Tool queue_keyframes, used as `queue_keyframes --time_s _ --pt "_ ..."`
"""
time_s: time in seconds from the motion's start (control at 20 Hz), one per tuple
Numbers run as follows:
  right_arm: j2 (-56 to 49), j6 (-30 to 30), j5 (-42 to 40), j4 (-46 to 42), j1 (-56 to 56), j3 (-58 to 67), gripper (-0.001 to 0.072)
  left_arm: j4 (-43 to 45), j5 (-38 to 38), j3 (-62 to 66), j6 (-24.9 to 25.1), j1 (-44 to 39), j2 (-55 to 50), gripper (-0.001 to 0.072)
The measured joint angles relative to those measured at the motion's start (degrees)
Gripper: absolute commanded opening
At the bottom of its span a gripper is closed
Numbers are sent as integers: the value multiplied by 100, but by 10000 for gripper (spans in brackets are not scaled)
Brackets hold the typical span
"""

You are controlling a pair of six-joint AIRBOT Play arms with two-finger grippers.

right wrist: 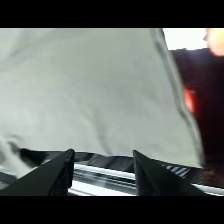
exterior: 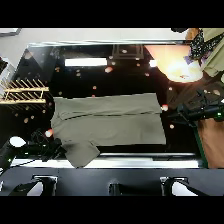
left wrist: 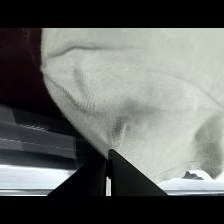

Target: Fold the clothes and pants, and hang the long-sleeved shirts on hangers.

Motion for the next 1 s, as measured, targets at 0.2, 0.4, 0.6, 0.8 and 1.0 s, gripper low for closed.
queue_keyframes --time_s 0.2,0.4,0.6,0.8,1.0 --pt "0 -28 0 33 -260 164 415 -2 -13 0 57 0 0 14" --pt "-245 22 24 -380 -562 4 432 0 -20 2 81 0 0 14" --pt "-595 -87 17 -752 -640 -505 432 -2 -33 2 87 0 0 14" --pt "-726 -219 -166 -916 -662 -1047 431 -2 -39 0 90 0 0 14" --pt "-761 -350 -417 -879 -662 -1421 431 -4 -37 0 90 0 0 14"
